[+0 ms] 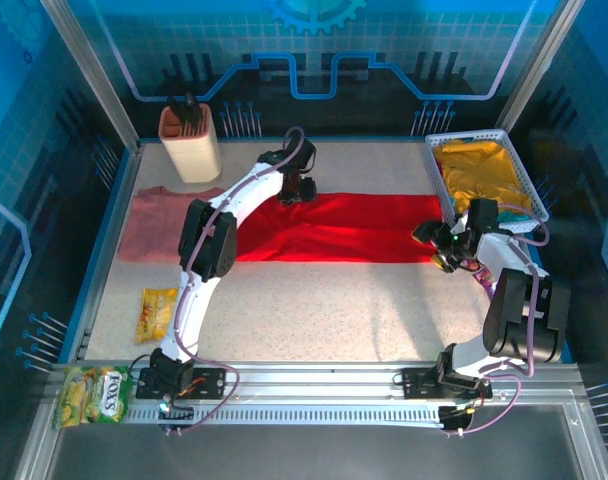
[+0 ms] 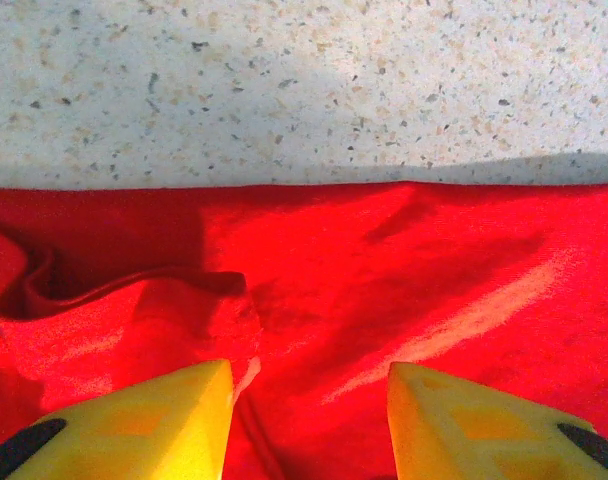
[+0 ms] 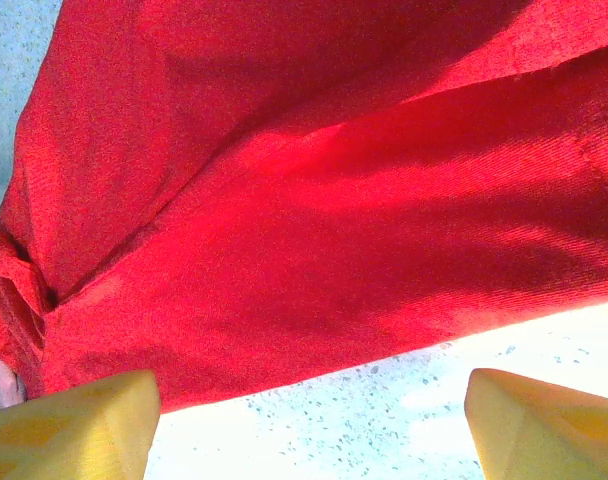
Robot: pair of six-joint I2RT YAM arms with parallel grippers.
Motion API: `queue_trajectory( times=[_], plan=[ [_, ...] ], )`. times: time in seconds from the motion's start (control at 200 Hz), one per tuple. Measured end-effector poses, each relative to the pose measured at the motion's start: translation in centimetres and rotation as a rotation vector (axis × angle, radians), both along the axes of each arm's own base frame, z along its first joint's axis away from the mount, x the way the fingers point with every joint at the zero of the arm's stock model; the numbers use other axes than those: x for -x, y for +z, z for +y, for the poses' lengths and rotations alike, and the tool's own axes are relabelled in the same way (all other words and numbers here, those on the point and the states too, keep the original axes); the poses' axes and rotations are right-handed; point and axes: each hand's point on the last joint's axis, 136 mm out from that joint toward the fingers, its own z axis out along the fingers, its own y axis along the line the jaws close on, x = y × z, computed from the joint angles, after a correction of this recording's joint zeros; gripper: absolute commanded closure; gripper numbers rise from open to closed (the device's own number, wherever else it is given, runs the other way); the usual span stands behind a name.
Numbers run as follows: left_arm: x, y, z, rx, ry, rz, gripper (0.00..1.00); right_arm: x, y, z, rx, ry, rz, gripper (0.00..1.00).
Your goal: Fold and stack the t-shirts
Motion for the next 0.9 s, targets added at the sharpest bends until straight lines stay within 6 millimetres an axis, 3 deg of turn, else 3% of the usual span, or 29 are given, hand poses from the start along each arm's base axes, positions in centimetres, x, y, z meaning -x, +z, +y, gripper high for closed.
queue_trajectory(
  times=[0.26, 0.485, 0.58, 0.821, 0.876, 0.901],
  plan=[
    [0.3, -3.1, 1.6, -0.122, 0.006, 0.046, 0.64, 0.3, -0.3, 0.2, -0.018, 0.002, 0.002, 0.20],
    [0.1, -3.6, 2.1, -0.159, -0.001, 0.042, 0.96, 0.3, -0.4, 0.3, -0.026, 0.006, -0.002, 0.20],
    [-0.4, -2.9, 2.1, -0.163, 0.001, 0.021, 1.00, 0.3, -0.4, 0.5, -0.039, 0.008, -0.005, 0.20],
    [-1.0, -2.0, 2.2, -0.200, 0.010, -0.021, 1.00, 0.3, -0.5, 0.8, -0.057, 0.013, -0.006, 0.20],
    [-1.1, -1.9, 2.2, -0.214, 0.009, -0.030, 0.94, 0.3, -0.6, 0.9, -0.063, 0.015, -0.003, 0.20],
    [-1.2, -1.7, 2.1, -0.218, 0.009, -0.036, 0.86, 0.3, -0.6, 0.9, -0.066, 0.016, -0.002, 0.20]
  ],
)
